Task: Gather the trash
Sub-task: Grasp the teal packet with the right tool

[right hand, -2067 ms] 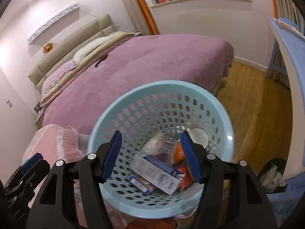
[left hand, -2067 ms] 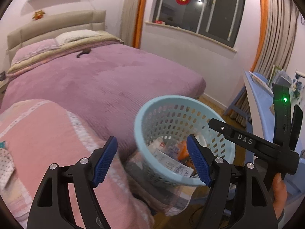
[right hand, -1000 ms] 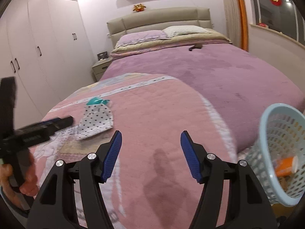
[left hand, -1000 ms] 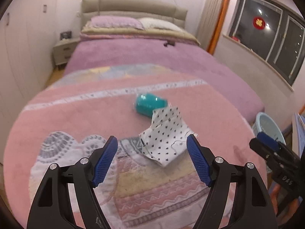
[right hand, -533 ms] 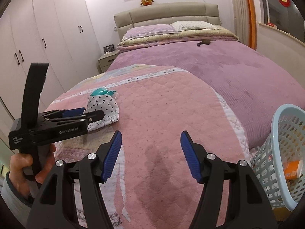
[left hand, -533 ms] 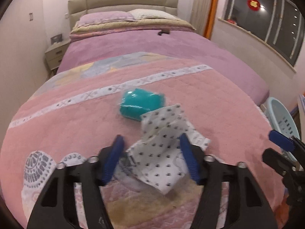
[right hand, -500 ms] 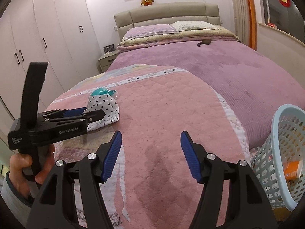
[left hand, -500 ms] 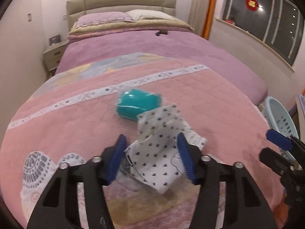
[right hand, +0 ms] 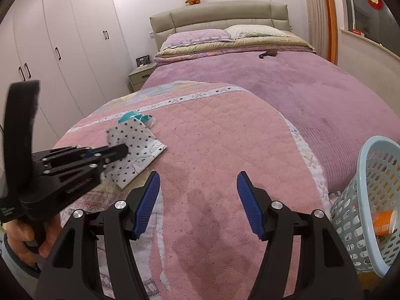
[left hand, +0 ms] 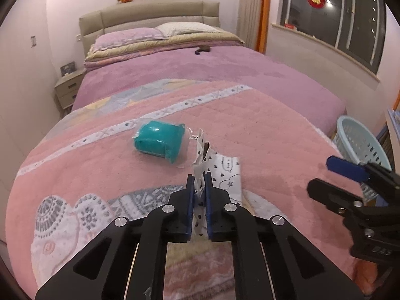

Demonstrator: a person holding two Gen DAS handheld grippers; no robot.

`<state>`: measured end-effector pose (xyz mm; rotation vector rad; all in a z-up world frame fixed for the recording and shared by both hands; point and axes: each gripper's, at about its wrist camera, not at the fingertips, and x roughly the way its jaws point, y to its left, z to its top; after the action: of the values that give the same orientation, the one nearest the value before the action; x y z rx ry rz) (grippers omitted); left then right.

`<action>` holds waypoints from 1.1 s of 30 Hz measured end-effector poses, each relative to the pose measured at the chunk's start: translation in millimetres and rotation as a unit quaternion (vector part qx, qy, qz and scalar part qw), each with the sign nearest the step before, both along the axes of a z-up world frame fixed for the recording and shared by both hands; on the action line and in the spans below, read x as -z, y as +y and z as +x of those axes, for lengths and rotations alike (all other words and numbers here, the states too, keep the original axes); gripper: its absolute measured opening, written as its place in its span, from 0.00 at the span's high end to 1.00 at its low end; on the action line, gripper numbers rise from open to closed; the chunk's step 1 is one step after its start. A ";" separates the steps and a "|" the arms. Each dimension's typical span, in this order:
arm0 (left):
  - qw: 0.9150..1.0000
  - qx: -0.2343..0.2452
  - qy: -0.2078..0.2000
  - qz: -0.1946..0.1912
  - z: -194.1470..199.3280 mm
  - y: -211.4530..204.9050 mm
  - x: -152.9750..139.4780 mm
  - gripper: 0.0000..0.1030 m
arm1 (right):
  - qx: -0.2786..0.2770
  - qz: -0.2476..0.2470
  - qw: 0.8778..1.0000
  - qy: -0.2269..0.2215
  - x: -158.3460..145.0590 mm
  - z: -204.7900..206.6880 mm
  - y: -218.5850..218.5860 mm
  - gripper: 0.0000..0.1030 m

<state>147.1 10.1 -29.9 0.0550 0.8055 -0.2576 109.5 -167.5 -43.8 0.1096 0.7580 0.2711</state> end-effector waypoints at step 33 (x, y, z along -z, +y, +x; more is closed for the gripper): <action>0.979 -0.202 -0.017 -0.018 -26.0 92.3 4.7 0.94 | -0.142 -0.096 0.985 0.034 11.1 132.4 137.6 0.37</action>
<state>121.1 102.4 -34.6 -0.1382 0.7598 0.1133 241.8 -29.9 -54.9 -0.1745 0.8649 0.4655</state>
